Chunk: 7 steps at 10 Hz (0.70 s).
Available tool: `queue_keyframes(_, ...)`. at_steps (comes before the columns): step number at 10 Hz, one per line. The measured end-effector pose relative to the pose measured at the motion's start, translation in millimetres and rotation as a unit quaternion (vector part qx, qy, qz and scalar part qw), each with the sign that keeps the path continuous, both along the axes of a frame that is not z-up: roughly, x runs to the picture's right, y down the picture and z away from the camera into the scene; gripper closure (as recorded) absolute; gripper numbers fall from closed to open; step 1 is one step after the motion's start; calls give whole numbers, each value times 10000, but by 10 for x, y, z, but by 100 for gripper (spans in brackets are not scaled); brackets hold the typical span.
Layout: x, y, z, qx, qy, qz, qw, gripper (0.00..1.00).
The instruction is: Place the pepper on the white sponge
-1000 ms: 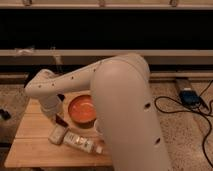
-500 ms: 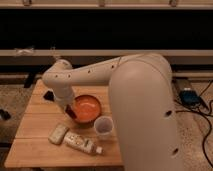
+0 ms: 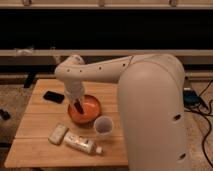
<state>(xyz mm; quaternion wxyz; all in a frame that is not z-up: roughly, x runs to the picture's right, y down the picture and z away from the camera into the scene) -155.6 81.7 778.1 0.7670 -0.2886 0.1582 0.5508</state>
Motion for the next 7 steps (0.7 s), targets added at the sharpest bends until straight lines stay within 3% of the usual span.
queue_keyframes(1,-2,14,-13,-15,-26,32,10000,67)
queue_keyframes(2,3,31,-38,-31,-100,52,9999,70)
queue_keyframes(5,-83,72,-127,-38,-314,-3,9995,97)
queue_keyframes(7,-129,105,-171,-46,-400,-80,9992,100)
